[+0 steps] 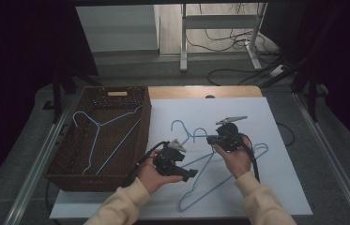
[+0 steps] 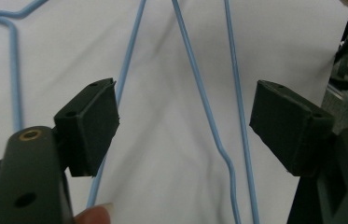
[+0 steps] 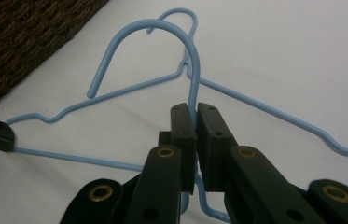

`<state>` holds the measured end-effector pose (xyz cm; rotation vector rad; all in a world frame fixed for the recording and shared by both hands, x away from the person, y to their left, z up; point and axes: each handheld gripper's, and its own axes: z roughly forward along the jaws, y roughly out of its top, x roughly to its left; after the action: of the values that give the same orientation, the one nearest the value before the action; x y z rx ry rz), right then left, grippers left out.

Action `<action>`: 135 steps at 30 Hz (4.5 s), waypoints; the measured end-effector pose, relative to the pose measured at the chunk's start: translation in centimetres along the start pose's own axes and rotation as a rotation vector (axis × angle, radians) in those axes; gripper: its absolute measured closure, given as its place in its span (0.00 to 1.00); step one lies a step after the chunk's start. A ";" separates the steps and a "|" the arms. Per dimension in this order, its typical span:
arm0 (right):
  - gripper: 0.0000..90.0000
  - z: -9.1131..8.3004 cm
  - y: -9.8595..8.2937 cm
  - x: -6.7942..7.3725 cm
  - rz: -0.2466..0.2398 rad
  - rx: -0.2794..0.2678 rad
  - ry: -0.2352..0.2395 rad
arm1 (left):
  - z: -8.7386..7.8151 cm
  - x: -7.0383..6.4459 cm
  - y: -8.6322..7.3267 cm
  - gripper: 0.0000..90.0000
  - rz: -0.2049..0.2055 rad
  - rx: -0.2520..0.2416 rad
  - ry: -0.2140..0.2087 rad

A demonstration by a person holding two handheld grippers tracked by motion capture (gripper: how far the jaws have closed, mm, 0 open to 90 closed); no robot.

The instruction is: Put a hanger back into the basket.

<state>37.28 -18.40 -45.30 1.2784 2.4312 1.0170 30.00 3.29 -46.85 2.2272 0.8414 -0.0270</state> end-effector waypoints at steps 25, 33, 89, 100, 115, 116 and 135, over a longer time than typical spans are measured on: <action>0.95 -0.8 -0.1 0.0 0.007 -0.041 0.014 | 5.0 0.4 -0.2 0.92 -0.094 0.037 -0.135; 0.60 -3.0 -0.7 -0.7 -0.048 -0.151 0.060 | 2.4 1.0 0.1 0.96 -0.144 -0.055 -0.184; 0.28 -7.0 -7.8 -6.4 -0.025 -0.222 0.034 | -16.1 5.2 -0.3 0.96 -0.131 -0.420 -0.146; 0.27 -6.7 -7.9 -6.4 -0.033 -0.195 0.028 | -19.5 7.2 -2.4 0.96 -0.166 -0.481 -0.108; 0.27 -6.5 -7.9 -6.3 -0.042 -0.187 0.017 | -22.5 10.4 -5.8 0.96 -0.251 -0.539 -0.032; 0.27 -6.5 -7.9 -6.3 -0.042 -0.187 0.017 | -22.6 10.7 -6.1 0.96 -0.257 -0.541 -0.024; 0.27 -6.1 -8.0 -6.1 -0.055 -0.162 0.008 | -23.9 14.0 -10.3 0.96 -0.348 -0.569 0.058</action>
<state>32.92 -29.15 -46.82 1.1512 2.3216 1.1781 29.65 31.96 -39.76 1.5437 1.1021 0.1004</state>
